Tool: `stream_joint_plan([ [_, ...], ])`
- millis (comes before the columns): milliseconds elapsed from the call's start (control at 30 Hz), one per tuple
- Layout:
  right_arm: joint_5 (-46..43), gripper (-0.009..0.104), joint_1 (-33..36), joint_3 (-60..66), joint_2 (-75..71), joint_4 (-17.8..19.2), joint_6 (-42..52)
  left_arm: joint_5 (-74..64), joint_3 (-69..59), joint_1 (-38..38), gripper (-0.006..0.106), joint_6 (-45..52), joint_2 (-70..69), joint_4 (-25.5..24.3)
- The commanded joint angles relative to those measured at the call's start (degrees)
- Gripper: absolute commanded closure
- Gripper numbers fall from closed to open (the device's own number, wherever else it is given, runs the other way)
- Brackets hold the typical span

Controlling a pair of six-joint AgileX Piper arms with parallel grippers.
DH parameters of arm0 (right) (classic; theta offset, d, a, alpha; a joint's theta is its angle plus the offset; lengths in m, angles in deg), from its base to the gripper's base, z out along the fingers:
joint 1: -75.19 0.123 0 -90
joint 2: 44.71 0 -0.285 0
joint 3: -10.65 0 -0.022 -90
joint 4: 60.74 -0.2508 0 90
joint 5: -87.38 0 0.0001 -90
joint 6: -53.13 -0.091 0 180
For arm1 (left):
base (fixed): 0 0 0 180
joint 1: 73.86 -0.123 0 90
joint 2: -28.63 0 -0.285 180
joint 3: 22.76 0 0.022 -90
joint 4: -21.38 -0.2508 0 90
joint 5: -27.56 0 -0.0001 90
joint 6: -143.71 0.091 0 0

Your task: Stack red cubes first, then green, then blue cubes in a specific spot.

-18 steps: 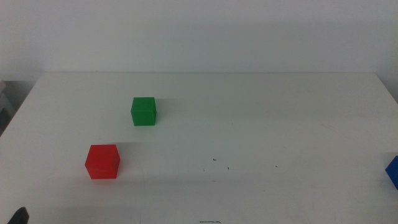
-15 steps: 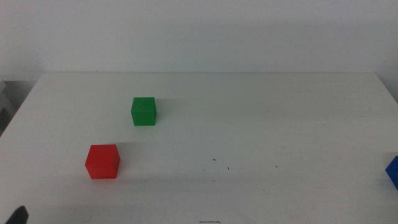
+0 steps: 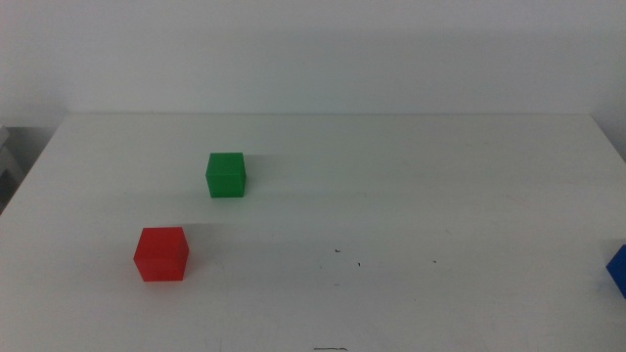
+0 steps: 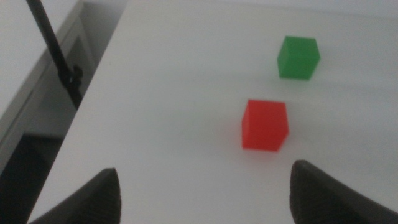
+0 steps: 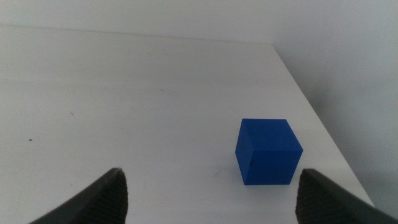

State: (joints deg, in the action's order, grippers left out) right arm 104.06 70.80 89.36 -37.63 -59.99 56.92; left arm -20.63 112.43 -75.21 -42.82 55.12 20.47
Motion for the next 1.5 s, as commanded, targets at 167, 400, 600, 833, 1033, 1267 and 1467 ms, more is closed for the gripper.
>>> stream_joint_plan([
  [167, -4.19, 0.012, -0.46, -0.58, -0.85, 0.43, 0.57, -15.49, 21.29, 0.43, 0.008, -0.28, 15.49, 2.84],
  [400, -4.19, 0.012, -0.46, -0.58, -0.85, 0.43, 0.57, -27.03, 34.93, 0.43, 0.008, -0.34, 28.02, 5.99],
  [600, -4.19, 0.012, -0.46, -0.58, -0.85, 0.43, 0.57, -27.02, 39.36, 0.43, 0.008, -0.16, 36.52, 7.16],
  [833, -4.19, 0.012, -0.46, -0.58, -0.85, 0.43, 0.57, -26.96, 40.09, 0.43, 0.008, -0.29, 47.36, 8.25],
  [1033, -4.19, 0.012, -0.46, -0.58, -0.85, 0.43, 0.57, -24.64, 40.09, 0.43, 0.008, 2.08, 54.21, 10.35],
  [1267, -4.19, 0.012, -0.46, -0.58, -0.85, 0.43, 0.57, -22.86, 40.09, 2.2, 0.008, 0.15, 60.44, 10.73],
  [1467, -4.19, 0.012, -0.46, -0.58, -0.85, 0.43, 0.57, -21.33, 40.09, 5.87, 0.008, -1.63, 65.95, 9.31],
])
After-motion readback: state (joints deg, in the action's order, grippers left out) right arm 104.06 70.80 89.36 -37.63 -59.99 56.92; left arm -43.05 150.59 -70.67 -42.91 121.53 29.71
